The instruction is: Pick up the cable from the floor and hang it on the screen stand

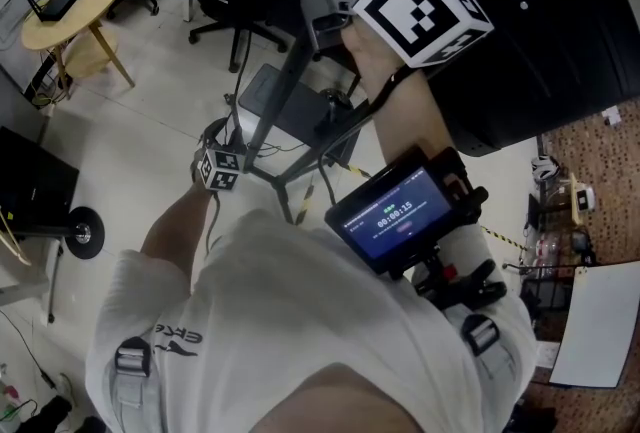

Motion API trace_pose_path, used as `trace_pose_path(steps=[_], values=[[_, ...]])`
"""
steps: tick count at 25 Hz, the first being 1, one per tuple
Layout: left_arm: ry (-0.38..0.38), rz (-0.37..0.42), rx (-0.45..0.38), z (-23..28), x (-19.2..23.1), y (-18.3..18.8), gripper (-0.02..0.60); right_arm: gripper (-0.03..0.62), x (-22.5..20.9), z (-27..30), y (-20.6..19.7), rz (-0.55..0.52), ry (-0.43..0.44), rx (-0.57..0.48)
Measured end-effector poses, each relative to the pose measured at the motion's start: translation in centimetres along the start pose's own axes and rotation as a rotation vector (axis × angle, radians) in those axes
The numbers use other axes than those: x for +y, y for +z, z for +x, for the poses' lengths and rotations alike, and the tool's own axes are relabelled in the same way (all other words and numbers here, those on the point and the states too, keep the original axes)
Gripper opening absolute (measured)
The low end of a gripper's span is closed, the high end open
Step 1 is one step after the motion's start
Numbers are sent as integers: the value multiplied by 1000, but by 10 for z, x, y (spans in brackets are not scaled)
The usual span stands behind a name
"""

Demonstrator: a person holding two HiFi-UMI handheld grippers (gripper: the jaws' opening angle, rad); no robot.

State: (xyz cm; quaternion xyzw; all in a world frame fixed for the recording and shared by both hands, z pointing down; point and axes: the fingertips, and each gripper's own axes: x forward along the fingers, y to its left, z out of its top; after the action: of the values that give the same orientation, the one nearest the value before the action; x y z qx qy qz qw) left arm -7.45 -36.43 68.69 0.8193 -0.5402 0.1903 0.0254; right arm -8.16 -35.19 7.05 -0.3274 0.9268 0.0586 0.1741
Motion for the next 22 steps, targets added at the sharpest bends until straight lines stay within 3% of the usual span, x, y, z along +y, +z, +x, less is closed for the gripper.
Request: trace_pose_path(steps=[5,10,15,22], values=[[51,-13,4,-1,15,-1,129,29,3,1,2,2,6,-5],[55,-13,7,-2,16,-2,123,29,5,1,2,4,14,-7],[76,-14,12,-7,19,-4,26,29,3,1,2,5,10,-7],[101,-57,28,-28,40,-15,17,29,-11,-6,2,11,-28,-18]])
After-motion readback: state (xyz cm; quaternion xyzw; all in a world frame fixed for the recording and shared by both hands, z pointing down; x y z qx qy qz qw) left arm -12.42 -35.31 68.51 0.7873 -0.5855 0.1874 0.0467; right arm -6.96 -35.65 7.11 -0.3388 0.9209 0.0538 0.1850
